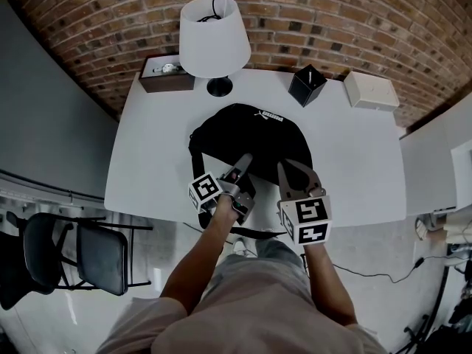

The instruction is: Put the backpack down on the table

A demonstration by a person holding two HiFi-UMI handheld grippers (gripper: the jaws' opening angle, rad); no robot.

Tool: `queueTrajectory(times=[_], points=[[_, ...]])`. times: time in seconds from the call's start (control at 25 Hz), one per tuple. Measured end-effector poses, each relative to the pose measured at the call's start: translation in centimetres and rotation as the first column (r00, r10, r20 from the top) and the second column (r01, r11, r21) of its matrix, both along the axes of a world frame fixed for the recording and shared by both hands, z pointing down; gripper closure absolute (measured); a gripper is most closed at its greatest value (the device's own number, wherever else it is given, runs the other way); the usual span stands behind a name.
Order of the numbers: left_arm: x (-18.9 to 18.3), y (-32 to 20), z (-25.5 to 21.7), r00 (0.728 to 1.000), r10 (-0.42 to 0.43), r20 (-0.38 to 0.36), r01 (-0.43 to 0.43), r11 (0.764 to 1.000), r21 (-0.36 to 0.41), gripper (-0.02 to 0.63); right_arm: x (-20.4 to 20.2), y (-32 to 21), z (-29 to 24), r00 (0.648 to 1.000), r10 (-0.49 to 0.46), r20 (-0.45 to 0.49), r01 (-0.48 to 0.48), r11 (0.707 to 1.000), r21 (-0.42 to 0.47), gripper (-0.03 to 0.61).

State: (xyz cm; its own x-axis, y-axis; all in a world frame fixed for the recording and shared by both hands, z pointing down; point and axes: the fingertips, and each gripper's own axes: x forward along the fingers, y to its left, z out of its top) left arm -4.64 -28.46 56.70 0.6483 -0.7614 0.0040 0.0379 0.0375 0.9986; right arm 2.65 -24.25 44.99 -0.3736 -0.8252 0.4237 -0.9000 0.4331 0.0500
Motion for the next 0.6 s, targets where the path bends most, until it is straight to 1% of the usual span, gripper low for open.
queueTrajectory(times=[0.2,0.4,0.6], points=[[-0.4,1.0,0.2,1.0,0.004,0.008,-0.004,1.0,-0.01,0.393,-0.4,0.5,0.0,1.0,-0.006,0.005,0.006,1.0,0.0,0.578],[-0.6,1.8,-0.2,1.0,0.012,0.001,-0.012,1.0,0.0,0.394,-0.9,1.1,0.0,1.0,-0.016,0.015,0.016,1.0,0.007,0.578],[-1.1,2.8,-0.4,1.0,0.017,0.017,-0.017,1.0,0.005,0.394,-1.3,2.0,-0.1,0.999,-0.021,0.024,0.021,1.0,0.013,0.578]])
